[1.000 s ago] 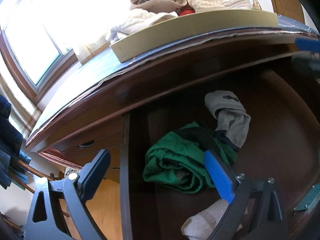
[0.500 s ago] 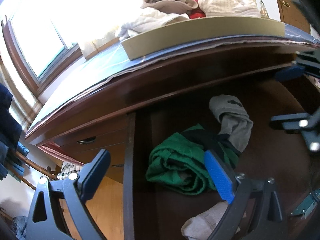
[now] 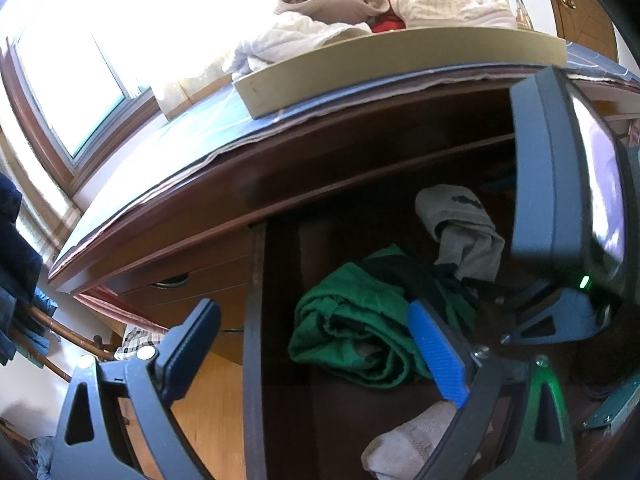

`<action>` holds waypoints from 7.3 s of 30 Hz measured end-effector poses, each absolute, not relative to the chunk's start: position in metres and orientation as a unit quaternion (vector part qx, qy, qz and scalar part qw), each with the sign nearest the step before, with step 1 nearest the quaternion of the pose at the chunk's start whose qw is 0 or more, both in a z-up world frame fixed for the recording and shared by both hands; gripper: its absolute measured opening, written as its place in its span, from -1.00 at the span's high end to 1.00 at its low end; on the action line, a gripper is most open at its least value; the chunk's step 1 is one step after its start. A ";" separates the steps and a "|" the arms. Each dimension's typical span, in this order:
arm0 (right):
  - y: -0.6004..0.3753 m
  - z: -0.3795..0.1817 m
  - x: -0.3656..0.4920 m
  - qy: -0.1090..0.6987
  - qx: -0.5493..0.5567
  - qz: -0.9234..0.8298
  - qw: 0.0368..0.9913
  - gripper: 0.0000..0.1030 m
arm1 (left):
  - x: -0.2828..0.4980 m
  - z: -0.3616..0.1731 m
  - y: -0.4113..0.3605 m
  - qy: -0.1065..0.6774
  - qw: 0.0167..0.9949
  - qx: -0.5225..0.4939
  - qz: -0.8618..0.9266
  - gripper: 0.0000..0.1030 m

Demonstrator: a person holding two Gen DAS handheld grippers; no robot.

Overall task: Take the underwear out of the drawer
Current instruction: 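Lower the right tool into the drawer toward the grey garment, then close the right gripper on the grey garment and lift it, then carry the grey garment with the right gripper over the tray, then open the right gripper to release the grey garment into the tray, then move the right tool back down into the drawer toward the green garment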

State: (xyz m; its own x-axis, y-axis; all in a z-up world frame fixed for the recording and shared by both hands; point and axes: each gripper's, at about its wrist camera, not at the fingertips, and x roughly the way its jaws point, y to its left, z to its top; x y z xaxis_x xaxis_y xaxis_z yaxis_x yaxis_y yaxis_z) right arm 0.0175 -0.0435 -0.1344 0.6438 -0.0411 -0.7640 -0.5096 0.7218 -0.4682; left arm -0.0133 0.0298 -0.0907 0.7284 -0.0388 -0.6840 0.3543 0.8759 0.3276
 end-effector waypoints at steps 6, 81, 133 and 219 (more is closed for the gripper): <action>-0.040 -0.143 0.010 0.386 -0.350 0.144 0.841 -0.58 | -0.016 -0.091 0.030 0.350 0.903 0.225 -0.110 -0.87; -0.128 0.093 -0.057 0.258 -0.090 0.167 0.947 0.52 | -0.017 -0.090 0.026 0.348 0.902 0.230 -0.108 -0.87; -0.098 0.040 0.080 0.334 -0.193 0.021 0.922 -0.54 | -0.016 -0.088 0.029 0.348 0.903 0.227 -0.108 -0.87; -0.094 -0.150 0.030 0.606 0.303 0.156 0.719 0.66 | -0.012 -0.087 0.045 0.341 0.916 0.195 -0.077 -0.76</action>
